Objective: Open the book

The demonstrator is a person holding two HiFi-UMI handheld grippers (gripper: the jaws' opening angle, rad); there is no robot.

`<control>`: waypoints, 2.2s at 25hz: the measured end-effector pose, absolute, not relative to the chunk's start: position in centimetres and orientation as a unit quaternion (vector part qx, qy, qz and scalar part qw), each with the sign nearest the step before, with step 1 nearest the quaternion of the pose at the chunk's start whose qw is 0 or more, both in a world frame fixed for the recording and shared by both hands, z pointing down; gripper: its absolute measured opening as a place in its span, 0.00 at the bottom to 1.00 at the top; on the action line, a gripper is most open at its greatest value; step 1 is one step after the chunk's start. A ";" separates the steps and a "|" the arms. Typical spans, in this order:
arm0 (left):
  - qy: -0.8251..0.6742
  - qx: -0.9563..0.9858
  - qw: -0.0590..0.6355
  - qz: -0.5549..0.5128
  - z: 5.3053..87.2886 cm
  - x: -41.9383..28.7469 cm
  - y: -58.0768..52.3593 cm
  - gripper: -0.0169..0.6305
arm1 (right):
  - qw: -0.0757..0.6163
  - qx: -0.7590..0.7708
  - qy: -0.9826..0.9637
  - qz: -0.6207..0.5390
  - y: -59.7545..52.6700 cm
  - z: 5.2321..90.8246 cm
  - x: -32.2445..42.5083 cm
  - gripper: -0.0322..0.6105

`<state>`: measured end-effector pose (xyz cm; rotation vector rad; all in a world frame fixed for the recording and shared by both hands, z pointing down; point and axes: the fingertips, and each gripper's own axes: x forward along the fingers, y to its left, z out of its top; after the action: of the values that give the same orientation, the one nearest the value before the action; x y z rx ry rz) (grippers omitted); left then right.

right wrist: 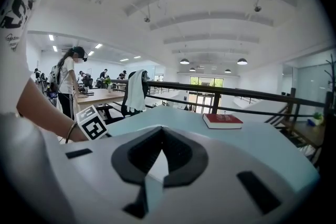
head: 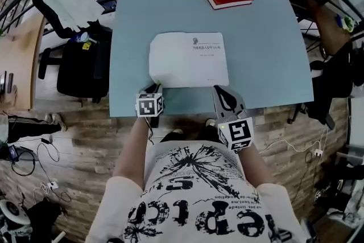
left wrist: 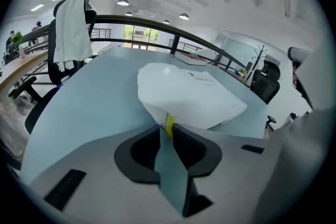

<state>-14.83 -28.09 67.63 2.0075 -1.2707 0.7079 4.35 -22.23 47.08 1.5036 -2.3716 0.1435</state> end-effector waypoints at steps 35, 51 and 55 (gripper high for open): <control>-0.490 0.867 0.064 0.070 41.4 -4.5 -25.4 0.07 | 0.088 0.483 -0.871 -0.031 -22.4 40.1 8.9 0.07; -0.459 0.886 0.021 0.058 38.1 -0.4 -23.5 0.06 | 0.086 0.466 -0.879 -0.047 -23.0 39.1 10.8 0.06; -0.463 0.883 0.022 0.066 38.6 -0.1 -23.5 0.06 | 0.084 0.467 -0.879 -0.054 -23.0 39.1 10.8 0.06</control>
<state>-0.11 -23.52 38.59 2.7368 -1.4354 0.2036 10.85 -22.96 39.12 1.3928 -2.6223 -0.1606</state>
